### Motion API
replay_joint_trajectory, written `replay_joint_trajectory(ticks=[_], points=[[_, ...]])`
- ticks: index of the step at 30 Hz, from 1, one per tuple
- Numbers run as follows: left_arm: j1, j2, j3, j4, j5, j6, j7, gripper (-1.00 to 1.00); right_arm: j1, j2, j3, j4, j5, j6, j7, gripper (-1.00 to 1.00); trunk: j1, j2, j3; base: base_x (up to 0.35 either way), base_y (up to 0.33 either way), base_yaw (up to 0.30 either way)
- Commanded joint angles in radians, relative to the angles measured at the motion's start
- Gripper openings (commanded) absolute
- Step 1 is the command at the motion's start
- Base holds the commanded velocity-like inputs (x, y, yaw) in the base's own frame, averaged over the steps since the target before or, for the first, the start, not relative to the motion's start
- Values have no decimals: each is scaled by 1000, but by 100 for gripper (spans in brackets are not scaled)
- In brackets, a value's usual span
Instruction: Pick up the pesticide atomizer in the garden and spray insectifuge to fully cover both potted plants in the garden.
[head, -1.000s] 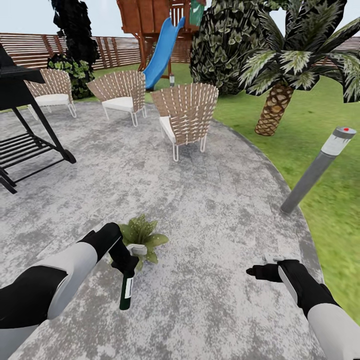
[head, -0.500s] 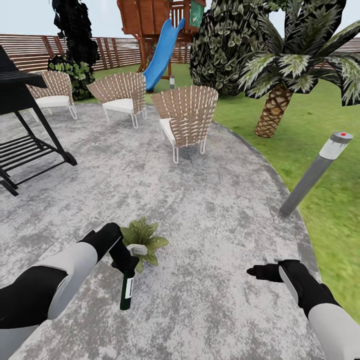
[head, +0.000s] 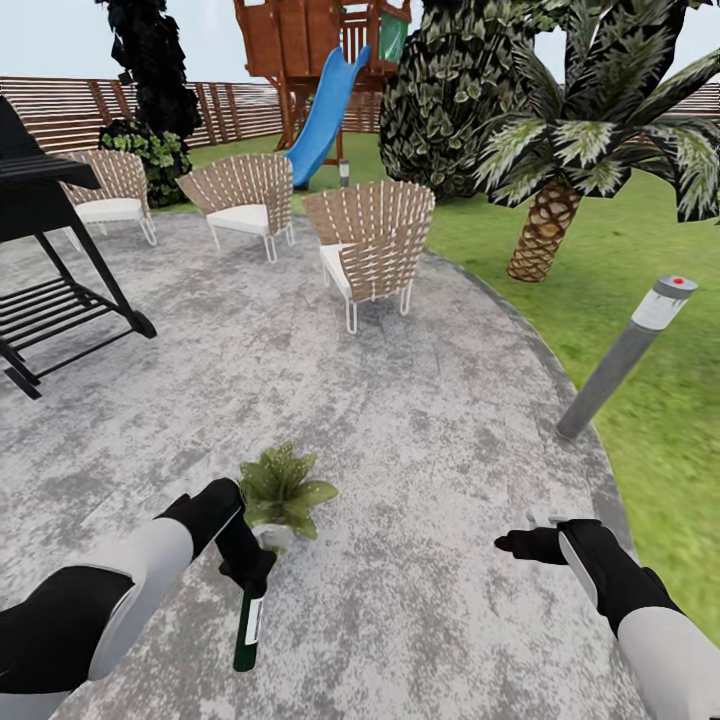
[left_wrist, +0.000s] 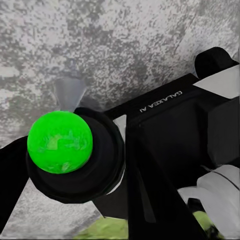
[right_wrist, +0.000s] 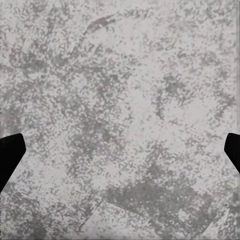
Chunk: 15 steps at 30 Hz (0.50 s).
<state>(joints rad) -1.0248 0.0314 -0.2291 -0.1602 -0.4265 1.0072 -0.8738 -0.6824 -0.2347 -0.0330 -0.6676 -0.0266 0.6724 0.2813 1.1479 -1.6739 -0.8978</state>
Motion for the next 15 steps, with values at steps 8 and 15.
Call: replay_joint_trajectory(ticks=[8, 15], points=[[32, 2, -4, -2, 0, 4, -9, -100, 0, 0, -3, -1, -1, 6, 3, 100, -31, 56, 37, 0, 0, 0], [32, 2, -4, -2, 2, 4, -8, -100, 0, 0, -2, -1, -1, 6, 3, 100, -54, 98, 60, 0, 0, 0]])
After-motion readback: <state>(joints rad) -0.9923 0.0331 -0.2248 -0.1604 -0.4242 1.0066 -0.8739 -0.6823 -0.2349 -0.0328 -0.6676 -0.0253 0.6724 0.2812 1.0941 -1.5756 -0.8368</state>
